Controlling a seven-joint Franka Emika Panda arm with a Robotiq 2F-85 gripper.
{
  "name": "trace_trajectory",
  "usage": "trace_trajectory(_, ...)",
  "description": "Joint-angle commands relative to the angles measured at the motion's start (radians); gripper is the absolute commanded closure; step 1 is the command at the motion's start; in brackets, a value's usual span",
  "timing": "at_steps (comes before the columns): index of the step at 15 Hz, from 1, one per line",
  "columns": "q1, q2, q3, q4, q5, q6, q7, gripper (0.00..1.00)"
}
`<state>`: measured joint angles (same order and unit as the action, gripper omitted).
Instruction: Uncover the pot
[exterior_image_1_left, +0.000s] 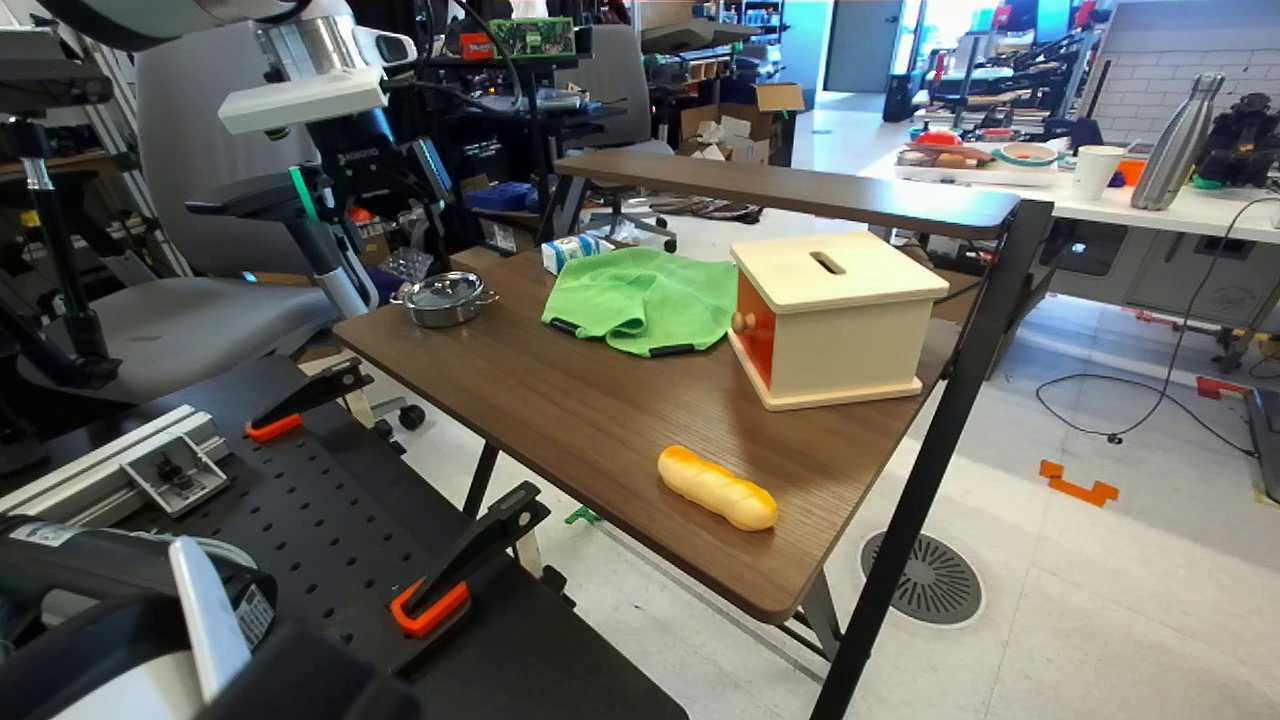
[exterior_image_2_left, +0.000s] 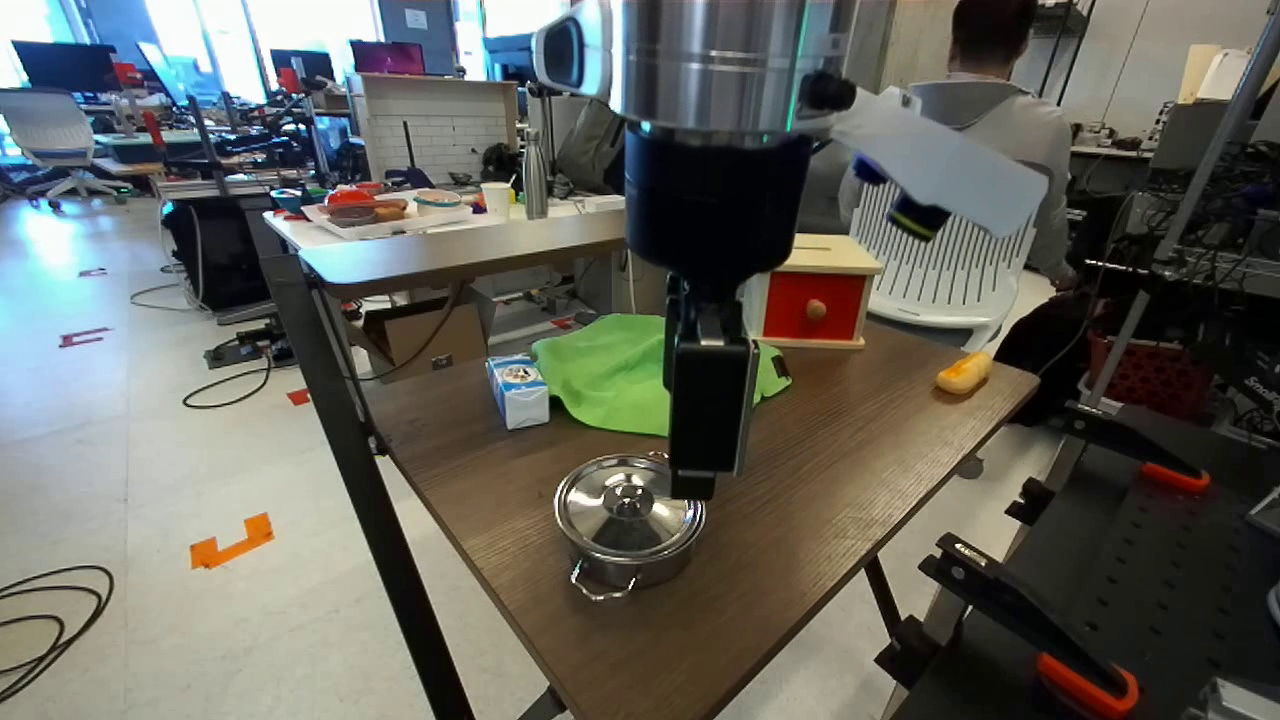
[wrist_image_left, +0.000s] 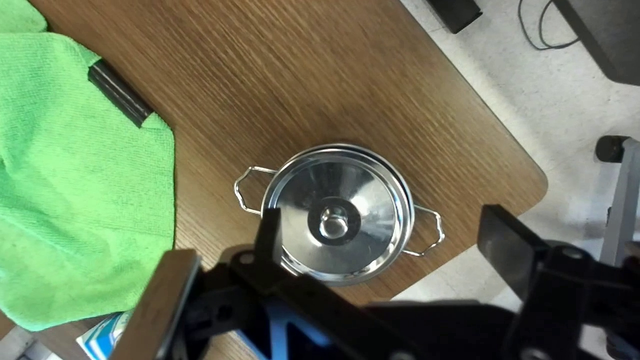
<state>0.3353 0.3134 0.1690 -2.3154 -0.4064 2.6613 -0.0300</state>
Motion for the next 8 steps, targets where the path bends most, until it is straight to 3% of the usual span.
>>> trace_trajectory(1, 0.020, 0.054, -0.010, 0.043, -0.022, 0.013, 0.040, 0.00)
trace_trajectory(8, 0.020, 0.146, -0.005, 0.098, 0.006, 0.018, 0.014, 0.00)
